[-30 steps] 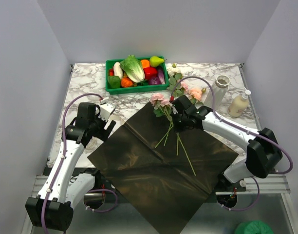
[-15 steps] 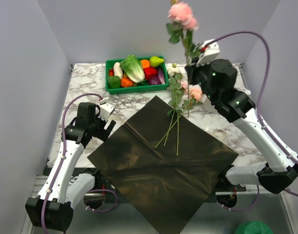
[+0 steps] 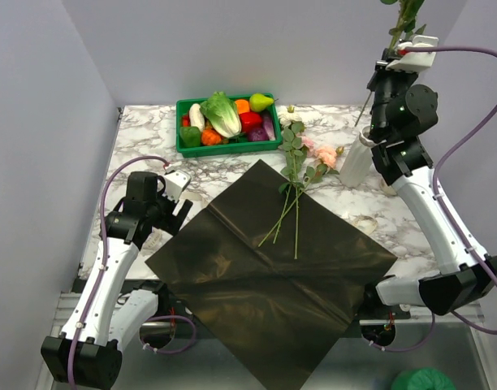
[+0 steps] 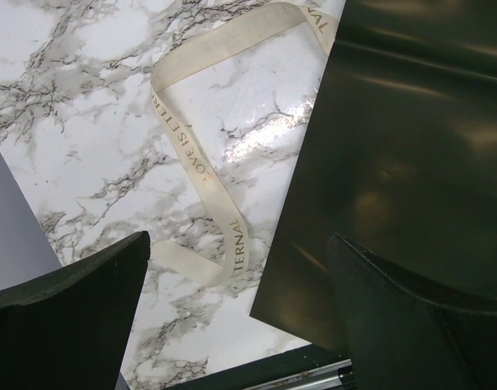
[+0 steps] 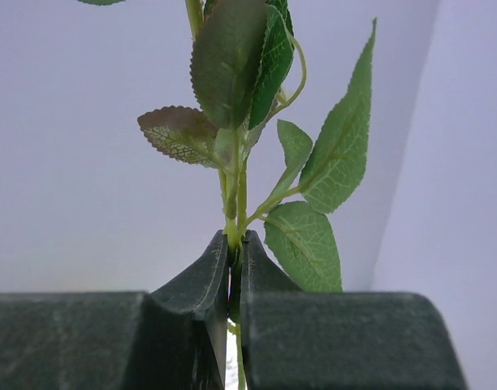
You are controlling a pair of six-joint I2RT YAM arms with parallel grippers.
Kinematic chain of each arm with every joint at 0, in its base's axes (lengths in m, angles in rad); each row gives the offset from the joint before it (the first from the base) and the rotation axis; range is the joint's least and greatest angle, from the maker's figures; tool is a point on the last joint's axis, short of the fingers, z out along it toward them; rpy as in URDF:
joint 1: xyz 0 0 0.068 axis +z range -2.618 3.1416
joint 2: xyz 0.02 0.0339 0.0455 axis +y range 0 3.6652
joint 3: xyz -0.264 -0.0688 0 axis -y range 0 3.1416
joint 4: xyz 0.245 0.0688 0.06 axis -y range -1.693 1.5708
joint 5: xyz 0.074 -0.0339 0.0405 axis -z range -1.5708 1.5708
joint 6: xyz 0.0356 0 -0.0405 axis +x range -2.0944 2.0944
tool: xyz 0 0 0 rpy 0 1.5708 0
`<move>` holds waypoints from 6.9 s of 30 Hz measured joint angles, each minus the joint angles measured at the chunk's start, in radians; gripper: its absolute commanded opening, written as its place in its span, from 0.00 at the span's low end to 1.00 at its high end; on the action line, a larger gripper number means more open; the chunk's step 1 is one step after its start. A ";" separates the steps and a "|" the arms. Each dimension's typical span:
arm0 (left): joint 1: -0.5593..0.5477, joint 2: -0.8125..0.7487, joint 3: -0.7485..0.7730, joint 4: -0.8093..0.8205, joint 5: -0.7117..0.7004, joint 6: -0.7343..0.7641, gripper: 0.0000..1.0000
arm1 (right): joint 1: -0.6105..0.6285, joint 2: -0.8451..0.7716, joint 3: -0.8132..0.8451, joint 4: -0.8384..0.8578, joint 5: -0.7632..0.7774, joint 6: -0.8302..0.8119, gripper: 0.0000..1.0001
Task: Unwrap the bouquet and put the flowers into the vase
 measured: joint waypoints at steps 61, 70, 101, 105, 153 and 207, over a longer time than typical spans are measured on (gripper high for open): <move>0.000 -0.053 0.013 -0.058 -0.006 0.032 0.99 | 0.042 -0.533 -0.548 -0.680 0.034 0.631 1.00; 0.000 -0.046 0.044 -0.087 -0.005 0.014 0.99 | 0.065 -0.663 -0.546 -0.798 -0.190 0.624 1.00; 0.000 -0.050 0.051 -0.107 -0.006 0.015 0.99 | 0.162 0.214 -0.486 -0.658 -0.333 0.606 0.52; 0.000 -0.050 0.051 -0.106 -0.006 0.016 0.99 | 0.166 0.283 -0.430 -0.657 -0.311 0.585 0.60; 0.000 -0.037 -0.022 -0.039 -0.073 0.075 0.99 | 0.194 0.558 -0.243 -0.621 -0.232 0.552 0.13; 0.000 -0.107 -0.048 -0.044 -0.084 0.082 0.99 | 0.345 0.039 -0.637 -0.415 -0.393 0.426 0.52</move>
